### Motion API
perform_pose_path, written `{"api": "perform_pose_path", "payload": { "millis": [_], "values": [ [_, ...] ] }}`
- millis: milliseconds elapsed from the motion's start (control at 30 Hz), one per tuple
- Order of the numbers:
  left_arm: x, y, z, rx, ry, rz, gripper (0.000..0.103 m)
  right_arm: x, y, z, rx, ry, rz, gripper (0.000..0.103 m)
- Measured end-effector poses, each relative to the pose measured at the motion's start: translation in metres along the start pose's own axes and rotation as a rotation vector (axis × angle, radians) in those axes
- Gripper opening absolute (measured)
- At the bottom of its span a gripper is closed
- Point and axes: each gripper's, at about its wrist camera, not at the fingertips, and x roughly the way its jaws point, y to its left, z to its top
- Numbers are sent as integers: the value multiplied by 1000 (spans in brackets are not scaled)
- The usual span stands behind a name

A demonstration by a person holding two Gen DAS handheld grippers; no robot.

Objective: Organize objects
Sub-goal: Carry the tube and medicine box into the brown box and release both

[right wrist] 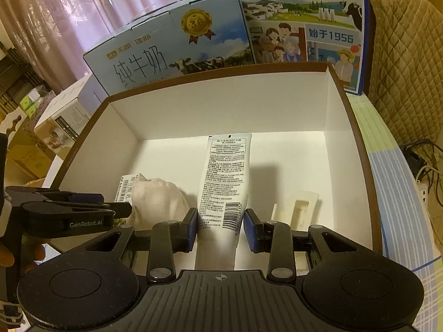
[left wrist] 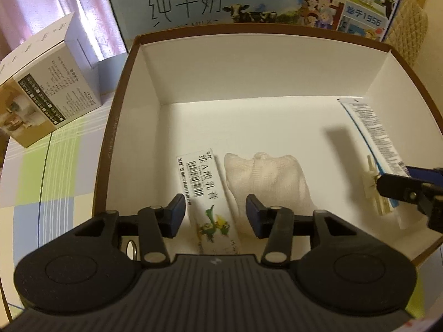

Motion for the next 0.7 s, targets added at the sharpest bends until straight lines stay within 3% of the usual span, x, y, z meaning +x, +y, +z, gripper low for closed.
{"api": "perform_pose_path", "payload": {
  "millis": [300,467,633,700],
  "values": [
    [-6,-2,-2,17,-8,-23,53,5,-2,-2,33,14,21,34],
    [-13,-2,-4,22,-20,-40,58,-2,-1,2,40,-15,21,53],
    [-23,-5,-7,29,-42,-57,65,-16,1,2,15,-42,10,62],
    [-29,-6,-9,32,-53,-54,75,-22,2,0,-1,-50,5,65]
  ]
}}
